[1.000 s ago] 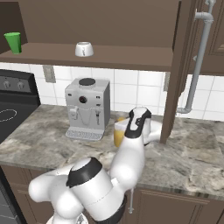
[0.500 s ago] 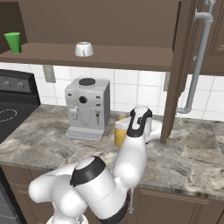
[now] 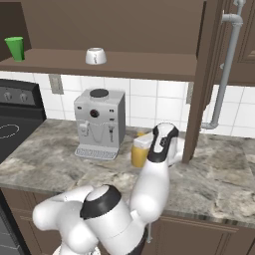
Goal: There is a tray on the dining counter. Grab the cup, mug, and pitcher and place them on the tray. The pitcher may be placed next to the tray if it cannot fit the tray.
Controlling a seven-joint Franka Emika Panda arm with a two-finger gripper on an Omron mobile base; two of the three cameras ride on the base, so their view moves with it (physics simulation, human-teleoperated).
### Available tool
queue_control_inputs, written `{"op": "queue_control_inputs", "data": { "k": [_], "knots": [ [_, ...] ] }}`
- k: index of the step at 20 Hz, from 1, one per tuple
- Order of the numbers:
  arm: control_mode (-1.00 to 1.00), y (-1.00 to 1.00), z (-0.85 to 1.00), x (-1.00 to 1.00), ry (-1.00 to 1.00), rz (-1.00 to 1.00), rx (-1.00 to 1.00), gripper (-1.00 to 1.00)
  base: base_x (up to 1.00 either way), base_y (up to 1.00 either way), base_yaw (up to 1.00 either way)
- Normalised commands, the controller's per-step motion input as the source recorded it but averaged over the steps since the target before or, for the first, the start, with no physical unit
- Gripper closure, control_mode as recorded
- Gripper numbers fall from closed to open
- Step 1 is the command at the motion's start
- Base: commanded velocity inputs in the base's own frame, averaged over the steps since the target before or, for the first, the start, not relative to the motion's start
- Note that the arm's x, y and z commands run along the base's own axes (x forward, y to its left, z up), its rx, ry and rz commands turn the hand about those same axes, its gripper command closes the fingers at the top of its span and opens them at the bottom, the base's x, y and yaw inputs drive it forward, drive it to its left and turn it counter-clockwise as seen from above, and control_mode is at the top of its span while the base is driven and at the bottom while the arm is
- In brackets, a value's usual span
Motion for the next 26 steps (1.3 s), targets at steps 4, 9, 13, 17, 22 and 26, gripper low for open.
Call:
{"op": "queue_control_inputs", "data": {
  "k": [4, 9, 13, 17, 22, 26],
  "knots": [
    [-1.00, 0.06, 0.36, -0.40, -0.09, 0.00, 0.00, 1.00, 0.00, 0.00, 0.00],
    [-1.00, 0.12, 0.39, -0.41, -0.11, 0.00, 0.00, 1.00, 0.00, 0.00, 0.00],
    [-1.00, 0.16, 0.29, -0.48, -0.05, 0.00, 0.00, 1.00, 0.00, 0.00, 0.00],
    [-1.00, 0.22, 0.19, -0.52, -0.03, 0.00, 0.00, 1.00, 0.00, 0.00, 0.00],
    [-1.00, 0.18, 0.12, -0.47, 0.00, 0.00, 0.00, 1.00, 0.00, 0.00, 0.00],
    [-1.00, 0.18, 0.13, -0.43, 0.00, 0.00, -0.02, 1.00, 0.00, 0.00, 0.00]
  ]
}}
